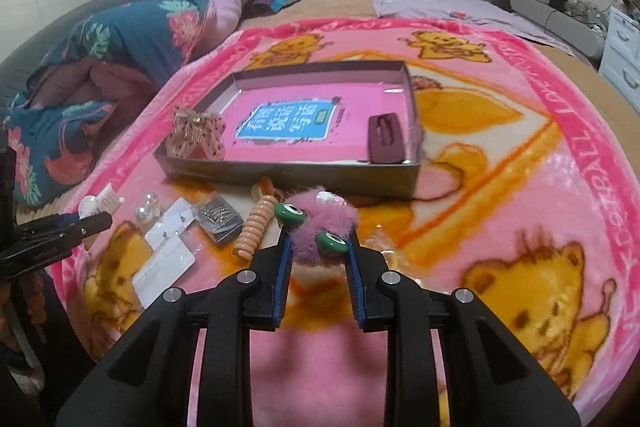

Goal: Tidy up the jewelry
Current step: 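Release the claw clip from left tool into box while right tool drops pom-pom there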

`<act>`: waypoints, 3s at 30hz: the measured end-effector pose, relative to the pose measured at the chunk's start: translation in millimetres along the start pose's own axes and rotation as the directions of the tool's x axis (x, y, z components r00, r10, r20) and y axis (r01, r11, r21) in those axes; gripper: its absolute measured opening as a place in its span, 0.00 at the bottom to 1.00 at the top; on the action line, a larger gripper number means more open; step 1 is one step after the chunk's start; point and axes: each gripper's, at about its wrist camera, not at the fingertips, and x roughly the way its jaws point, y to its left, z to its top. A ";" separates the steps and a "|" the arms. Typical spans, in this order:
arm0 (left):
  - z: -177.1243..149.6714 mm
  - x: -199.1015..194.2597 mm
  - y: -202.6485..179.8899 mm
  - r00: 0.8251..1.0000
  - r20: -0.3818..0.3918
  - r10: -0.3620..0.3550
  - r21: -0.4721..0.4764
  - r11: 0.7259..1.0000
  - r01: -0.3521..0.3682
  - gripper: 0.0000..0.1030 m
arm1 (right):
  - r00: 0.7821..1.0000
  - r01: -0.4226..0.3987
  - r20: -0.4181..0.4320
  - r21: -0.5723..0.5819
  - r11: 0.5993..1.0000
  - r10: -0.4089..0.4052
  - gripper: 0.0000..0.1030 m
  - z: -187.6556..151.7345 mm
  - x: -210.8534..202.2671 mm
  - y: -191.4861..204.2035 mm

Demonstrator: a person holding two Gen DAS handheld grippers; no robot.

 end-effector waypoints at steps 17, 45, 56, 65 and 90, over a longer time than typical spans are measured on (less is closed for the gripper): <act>30.5 3.0 -64.3 0.998 0.035 -0.061 0.112 0.992 0.057 0.28 | 0.987 0.087 0.120 0.131 0.987 -0.103 0.23 7.9 -36.2 -53.3; 105.4 54.7 -69.6 0.996 0.026 -0.085 0.124 0.989 0.081 0.28 | 0.988 0.095 0.123 0.023 0.995 -0.097 0.23 54.4 -4.5 -27.8; 112.3 90.9 -72.8 0.993 -0.014 -0.114 0.133 0.984 0.115 0.28 | 0.995 0.071 0.065 -0.003 0.998 -0.070 0.23 83.1 35.8 -26.9; 111.3 107.9 -69.3 0.993 -0.037 -0.109 0.125 0.986 0.113 0.28 | 0.999 0.053 -0.002 -0.026 0.998 -0.053 0.23 102.5 73.9 -23.1; 111.4 90.3 -62.5 0.997 -0.014 -0.080 0.102 0.991 0.081 0.48 | 0.993 -0.013 -0.118 -0.040 0.999 0.008 0.41 95.6 117.2 -11.3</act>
